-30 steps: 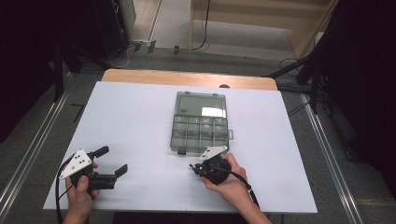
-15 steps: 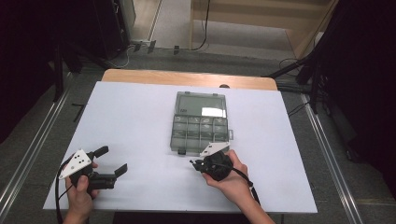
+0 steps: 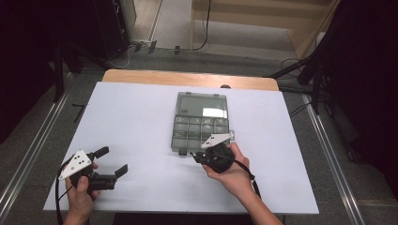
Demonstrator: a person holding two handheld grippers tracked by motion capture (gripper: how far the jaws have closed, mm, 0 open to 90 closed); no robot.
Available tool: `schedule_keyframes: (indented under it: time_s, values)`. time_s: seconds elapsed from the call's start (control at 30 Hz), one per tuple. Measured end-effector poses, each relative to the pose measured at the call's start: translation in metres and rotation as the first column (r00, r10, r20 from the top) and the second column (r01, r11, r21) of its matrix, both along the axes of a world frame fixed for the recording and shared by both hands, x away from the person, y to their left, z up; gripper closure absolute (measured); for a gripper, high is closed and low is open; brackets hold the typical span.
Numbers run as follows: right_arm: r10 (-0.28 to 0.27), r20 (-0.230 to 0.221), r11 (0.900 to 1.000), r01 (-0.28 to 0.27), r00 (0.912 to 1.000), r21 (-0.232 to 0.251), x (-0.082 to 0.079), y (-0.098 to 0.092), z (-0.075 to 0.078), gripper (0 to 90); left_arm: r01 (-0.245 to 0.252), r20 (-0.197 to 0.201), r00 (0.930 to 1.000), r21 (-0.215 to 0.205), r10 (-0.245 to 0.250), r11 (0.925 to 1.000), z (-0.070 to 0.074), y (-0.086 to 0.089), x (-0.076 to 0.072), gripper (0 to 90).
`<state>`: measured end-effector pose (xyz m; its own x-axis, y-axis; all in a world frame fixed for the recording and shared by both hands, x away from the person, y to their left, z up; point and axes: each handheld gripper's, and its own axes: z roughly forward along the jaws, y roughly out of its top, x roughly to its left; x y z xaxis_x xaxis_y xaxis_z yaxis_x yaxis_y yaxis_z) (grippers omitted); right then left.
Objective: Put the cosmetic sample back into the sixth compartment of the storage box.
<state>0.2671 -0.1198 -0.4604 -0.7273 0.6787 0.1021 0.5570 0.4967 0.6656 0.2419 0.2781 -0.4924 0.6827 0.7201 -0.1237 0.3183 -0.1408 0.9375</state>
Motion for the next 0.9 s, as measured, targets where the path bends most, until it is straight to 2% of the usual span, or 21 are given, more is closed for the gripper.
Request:
schedule_keyframes:
  time_s: [0.33, 0.9]
  values:
    - [-0.015, 0.014, 1.0, 0.015, 0.9998, 0.007, 0.01, 0.002, 0.01, 82.9, 0.001, 0.002, 1.0, -0.005, -0.001, 1.0, 0.0, 0.0, 0.0, 0.0]
    - [-0.037, 0.018, 0.999, 0.037, 0.9992, 0.011, 0.027, 0.007, 0.015, 82.9, 0.004, 0.001, 1.0, -0.007, -0.004, 1.0, 0.0, 0.0, 0.0, 0.0]
